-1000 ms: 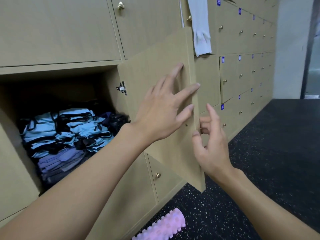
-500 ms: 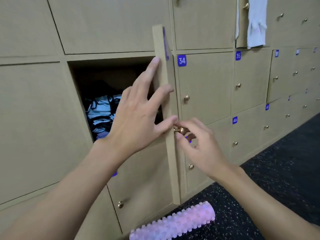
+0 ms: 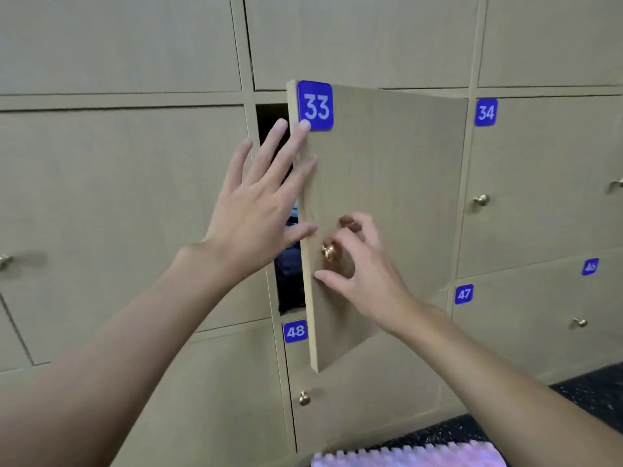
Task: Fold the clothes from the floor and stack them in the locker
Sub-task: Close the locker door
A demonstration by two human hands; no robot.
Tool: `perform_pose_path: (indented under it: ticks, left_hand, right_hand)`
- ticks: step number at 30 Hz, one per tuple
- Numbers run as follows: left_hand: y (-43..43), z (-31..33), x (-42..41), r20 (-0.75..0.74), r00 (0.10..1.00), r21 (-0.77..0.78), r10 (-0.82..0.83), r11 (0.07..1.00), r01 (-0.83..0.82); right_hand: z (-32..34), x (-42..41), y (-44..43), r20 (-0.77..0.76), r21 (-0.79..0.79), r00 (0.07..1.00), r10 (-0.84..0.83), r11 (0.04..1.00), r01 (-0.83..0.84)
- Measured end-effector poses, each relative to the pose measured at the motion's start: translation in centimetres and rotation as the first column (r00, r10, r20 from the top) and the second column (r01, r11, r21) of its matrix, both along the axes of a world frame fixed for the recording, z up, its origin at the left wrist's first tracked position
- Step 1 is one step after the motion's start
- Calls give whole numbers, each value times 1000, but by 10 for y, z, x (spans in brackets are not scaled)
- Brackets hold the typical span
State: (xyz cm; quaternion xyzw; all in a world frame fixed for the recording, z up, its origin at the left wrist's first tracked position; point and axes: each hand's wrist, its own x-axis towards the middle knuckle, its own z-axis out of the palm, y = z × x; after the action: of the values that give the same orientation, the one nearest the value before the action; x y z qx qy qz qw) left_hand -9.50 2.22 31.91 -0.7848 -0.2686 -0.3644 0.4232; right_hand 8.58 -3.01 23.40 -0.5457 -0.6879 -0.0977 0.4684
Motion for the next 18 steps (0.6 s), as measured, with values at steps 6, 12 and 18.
perform_pose_path:
  ticks: [6, 12, 18]
  left_hand:
    - [50, 1, -6, -37, 990, 21, 139, 990, -138]
    - [88, 2, -7, -87, 968, -10, 235, 971, -237]
    - [112, 7, -5, -129, 946, -52, 298, 950, -307]
  right_hand:
    - [4, 1, 51, 215, -45, 955, -202, 975, 216]
    - [-4, -6, 101, 266, 74, 901, -343, 939, 336]
    - [-9, -8, 133, 296, 179, 844, -447, 894, 411]
